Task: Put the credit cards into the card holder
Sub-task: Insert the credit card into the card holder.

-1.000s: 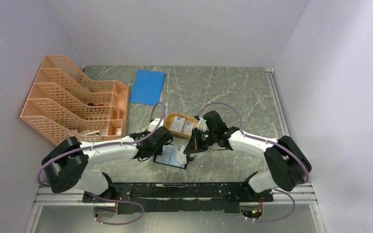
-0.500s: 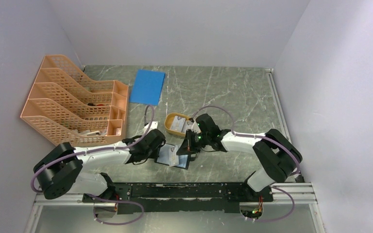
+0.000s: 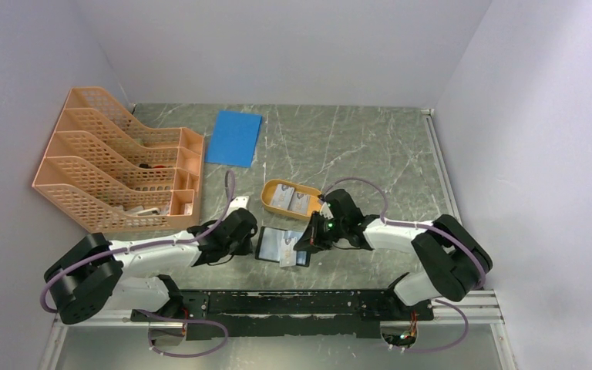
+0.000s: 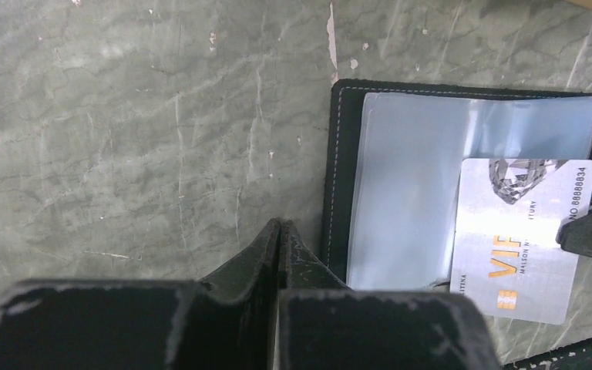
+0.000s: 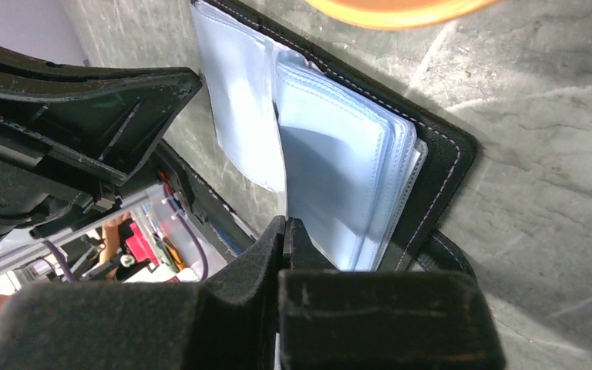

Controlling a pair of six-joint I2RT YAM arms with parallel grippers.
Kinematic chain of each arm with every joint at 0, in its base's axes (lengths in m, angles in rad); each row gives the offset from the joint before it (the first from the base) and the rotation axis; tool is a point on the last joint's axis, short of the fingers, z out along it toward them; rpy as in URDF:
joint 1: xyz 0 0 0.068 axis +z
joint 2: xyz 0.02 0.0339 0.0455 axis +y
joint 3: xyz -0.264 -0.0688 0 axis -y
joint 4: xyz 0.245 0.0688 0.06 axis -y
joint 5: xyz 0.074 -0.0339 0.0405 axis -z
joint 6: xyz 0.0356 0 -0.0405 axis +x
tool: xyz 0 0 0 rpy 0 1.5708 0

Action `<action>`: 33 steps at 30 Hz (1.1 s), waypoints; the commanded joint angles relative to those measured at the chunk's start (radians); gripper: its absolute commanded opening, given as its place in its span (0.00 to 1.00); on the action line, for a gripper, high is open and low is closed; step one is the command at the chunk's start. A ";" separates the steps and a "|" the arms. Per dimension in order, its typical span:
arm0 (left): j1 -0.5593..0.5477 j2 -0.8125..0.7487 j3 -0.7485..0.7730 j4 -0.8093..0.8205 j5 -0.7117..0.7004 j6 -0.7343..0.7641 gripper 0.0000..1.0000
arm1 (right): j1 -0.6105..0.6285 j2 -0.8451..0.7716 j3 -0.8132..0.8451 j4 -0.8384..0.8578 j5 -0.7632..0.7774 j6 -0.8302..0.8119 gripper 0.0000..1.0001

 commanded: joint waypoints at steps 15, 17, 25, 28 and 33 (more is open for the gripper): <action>0.000 0.049 0.038 -0.032 0.031 0.037 0.05 | -0.017 0.027 0.002 0.076 -0.026 -0.002 0.00; 0.001 0.062 0.042 -0.018 0.045 0.049 0.05 | -0.018 0.033 -0.002 0.114 -0.036 0.010 0.00; 0.001 0.087 0.047 -0.004 0.062 0.062 0.05 | -0.030 0.068 0.007 0.144 -0.018 0.008 0.00; 0.000 0.092 0.048 -0.001 0.064 0.062 0.05 | -0.034 0.070 0.003 0.140 0.006 0.000 0.00; 0.001 0.097 0.044 0.009 0.070 0.063 0.05 | -0.046 0.072 -0.014 0.153 0.024 0.005 0.00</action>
